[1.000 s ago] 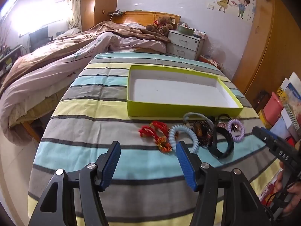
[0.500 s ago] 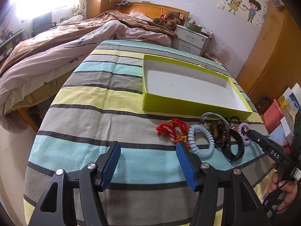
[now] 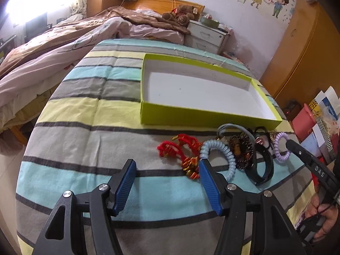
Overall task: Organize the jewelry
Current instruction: 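Grasp the light-blue coil hair tie with left tool while right tool grasps purple coil, then carry both coil hair ties over the lime-green box with both tools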
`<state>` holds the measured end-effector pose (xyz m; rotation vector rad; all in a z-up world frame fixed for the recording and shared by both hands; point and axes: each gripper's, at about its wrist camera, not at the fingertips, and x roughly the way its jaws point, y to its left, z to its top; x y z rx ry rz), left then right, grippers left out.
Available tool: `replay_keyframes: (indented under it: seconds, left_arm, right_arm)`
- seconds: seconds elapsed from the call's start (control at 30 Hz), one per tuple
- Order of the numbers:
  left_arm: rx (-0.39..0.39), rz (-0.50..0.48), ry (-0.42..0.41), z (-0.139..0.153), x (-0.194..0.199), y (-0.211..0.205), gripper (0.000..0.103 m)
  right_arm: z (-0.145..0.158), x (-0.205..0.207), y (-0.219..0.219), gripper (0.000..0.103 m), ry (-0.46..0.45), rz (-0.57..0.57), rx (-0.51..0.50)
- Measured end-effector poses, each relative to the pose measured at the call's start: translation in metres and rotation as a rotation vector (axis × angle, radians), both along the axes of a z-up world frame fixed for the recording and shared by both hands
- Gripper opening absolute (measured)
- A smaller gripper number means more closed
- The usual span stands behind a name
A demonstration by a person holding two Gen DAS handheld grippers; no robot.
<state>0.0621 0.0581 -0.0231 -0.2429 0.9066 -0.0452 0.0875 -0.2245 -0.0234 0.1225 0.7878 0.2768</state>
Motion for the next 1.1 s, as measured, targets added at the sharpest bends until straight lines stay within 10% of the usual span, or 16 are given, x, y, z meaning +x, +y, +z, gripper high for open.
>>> replay_keyframes:
  seconds: [0.33, 0.77, 1.1]
  left_arm:
    - [-0.018, -0.069, -0.005, 0.003, -0.004, -0.034, 0.055]
    - [0.168, -0.039, 0.039, -0.002, 0.005, -0.054, 0.025]
    - [0.232, -0.024, 0.072, 0.002, -0.017, -0.035, 0.023]
  right_arm:
    - [0.009, -0.012, -0.011, 0.010, -0.034, -0.012, 0.024]
    - [0.004, -0.015, -0.014, 0.010, -0.028, 0.004, 0.043]
    - [0.003, -0.016, -0.014, 0.010, -0.025, 0.017, 0.066]
